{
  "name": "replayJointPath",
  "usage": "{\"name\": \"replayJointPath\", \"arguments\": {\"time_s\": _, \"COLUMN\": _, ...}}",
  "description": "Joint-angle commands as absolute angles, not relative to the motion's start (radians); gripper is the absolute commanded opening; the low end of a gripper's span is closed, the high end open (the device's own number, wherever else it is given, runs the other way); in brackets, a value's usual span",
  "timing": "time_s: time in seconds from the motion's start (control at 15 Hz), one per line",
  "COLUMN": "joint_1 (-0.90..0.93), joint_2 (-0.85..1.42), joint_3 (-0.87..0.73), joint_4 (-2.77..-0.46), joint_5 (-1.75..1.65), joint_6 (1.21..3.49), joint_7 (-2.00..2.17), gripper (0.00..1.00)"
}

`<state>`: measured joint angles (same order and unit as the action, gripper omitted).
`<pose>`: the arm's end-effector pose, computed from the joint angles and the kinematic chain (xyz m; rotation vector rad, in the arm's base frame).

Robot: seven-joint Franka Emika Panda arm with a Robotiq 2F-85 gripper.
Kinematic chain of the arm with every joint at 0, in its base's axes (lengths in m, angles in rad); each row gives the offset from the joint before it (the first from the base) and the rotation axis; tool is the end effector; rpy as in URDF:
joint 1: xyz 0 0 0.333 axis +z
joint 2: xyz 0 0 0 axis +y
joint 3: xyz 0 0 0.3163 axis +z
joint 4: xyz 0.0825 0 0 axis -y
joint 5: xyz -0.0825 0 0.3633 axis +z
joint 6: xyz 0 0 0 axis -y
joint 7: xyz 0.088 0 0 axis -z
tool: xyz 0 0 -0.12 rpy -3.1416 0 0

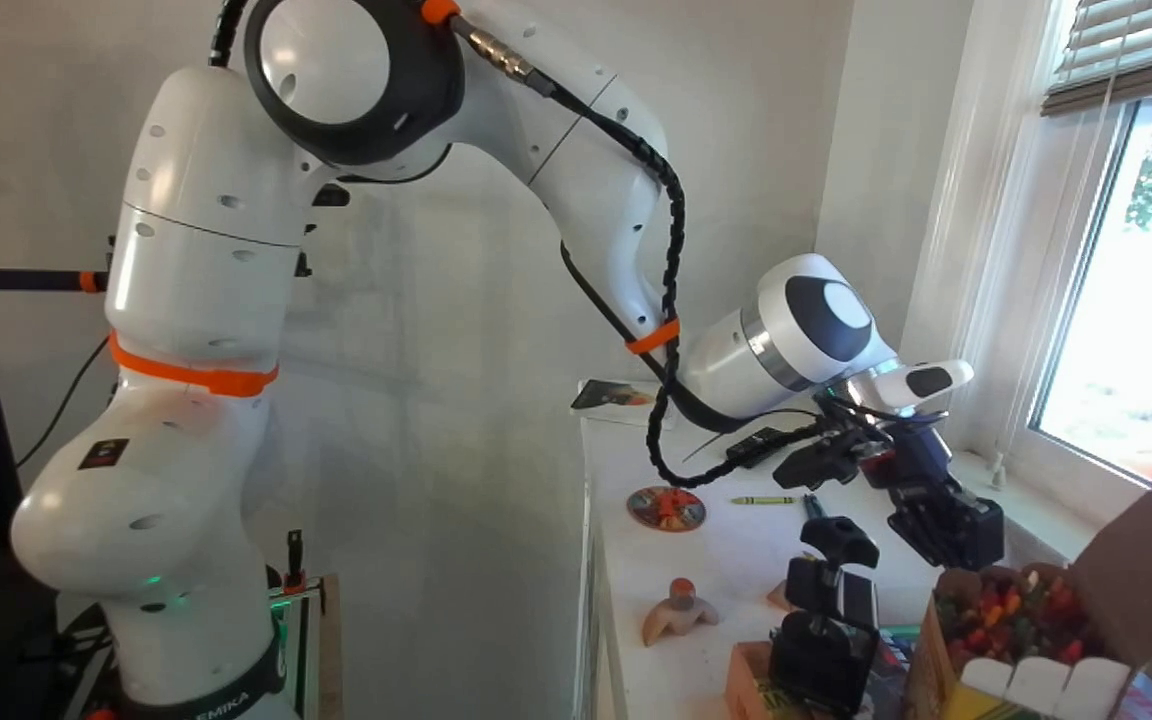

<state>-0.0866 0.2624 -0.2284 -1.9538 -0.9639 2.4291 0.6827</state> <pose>0.5847 -0.1933 0.3743 2.3840 -0.3472 0.4011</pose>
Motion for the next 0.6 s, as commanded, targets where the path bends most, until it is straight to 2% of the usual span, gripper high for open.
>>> {"name": "replayJointPath", "arguments": {"time_s": 0.0, "joint_1": -0.108, "joint_2": 0.179, "joint_3": -0.192, "joint_4": -1.967, "joint_5": -0.795, "joint_6": 2.381, "joint_7": 0.615, "gripper": 0.01}}
{"name": "replayJointPath", "arguments": {"time_s": 0.53, "joint_1": -0.104, "joint_2": 0.028, "joint_3": -0.172, "joint_4": -1.942, "joint_5": -0.396, "joint_6": 2.235, "joint_7": 0.526, "gripper": 0.01}}
